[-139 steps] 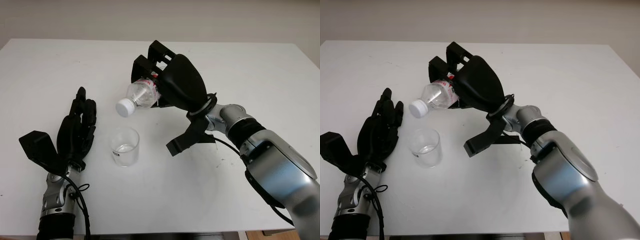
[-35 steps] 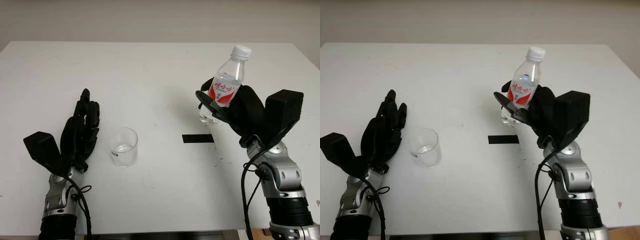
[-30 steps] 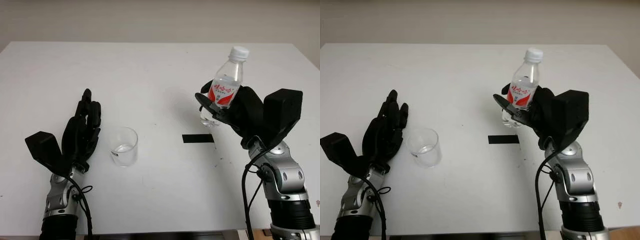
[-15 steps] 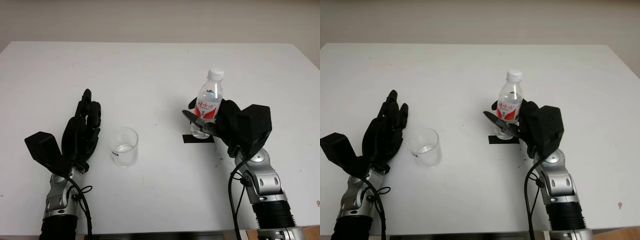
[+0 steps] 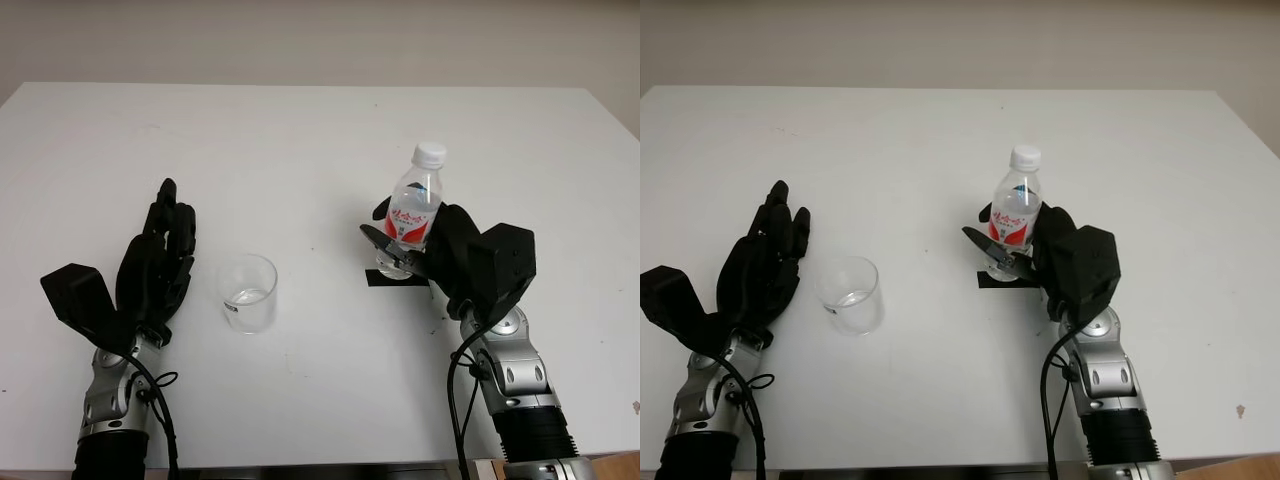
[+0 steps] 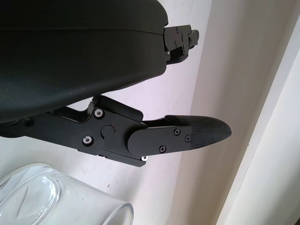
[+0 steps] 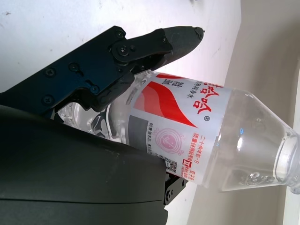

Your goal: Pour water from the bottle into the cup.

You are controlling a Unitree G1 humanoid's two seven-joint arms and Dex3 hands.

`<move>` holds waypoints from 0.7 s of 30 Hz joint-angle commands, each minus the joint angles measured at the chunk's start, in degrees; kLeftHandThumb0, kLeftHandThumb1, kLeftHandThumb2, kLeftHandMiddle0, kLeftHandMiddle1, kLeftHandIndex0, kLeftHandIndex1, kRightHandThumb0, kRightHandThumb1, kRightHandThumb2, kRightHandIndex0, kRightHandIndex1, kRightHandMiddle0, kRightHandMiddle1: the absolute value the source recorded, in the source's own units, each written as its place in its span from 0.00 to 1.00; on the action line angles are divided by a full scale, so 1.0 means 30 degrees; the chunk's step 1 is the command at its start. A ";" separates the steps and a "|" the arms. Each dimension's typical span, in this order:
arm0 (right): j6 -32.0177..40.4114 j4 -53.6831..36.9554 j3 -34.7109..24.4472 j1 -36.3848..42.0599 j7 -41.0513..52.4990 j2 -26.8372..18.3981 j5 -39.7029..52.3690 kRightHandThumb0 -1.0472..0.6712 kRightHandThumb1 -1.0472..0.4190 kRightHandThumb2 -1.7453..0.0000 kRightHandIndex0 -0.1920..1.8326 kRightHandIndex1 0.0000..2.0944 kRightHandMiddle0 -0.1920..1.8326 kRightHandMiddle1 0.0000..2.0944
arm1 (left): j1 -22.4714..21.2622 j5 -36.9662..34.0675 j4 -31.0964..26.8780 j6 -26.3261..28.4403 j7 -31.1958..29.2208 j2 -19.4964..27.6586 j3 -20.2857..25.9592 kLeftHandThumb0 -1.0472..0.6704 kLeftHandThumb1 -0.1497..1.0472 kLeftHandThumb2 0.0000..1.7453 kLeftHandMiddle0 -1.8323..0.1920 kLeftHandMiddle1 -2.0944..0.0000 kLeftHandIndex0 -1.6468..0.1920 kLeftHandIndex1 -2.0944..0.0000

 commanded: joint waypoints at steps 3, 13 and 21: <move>-0.0557 -0.0152 -0.0094 0.0060 -0.0022 0.0179 -0.0108 0.37 0.00 0.75 0.78 1.00 0.61 1.00 | 0.0010 -0.0072 0.0027 0.0212 -0.0097 0.0269 0.0190 0.18 1.00 0.26 0.96 0.97 0.96 0.97; 0.0175 -0.0347 -0.0195 0.0217 0.0536 0.0312 0.0200 0.38 0.00 0.74 0.78 1.00 0.61 1.00 | 0.0082 -0.0078 -0.0129 0.0343 -0.0302 0.0559 0.0246 0.18 1.00 0.25 0.96 0.97 0.95 0.97; -0.0007 0.0235 0.0256 0.0139 0.3526 -0.0818 0.0709 0.19 0.09 0.97 0.06 0.34 0.06 0.39 | -0.0006 -0.0021 -0.0093 0.0480 -0.0146 0.0569 0.0302 0.18 1.00 0.25 0.95 0.97 0.95 0.97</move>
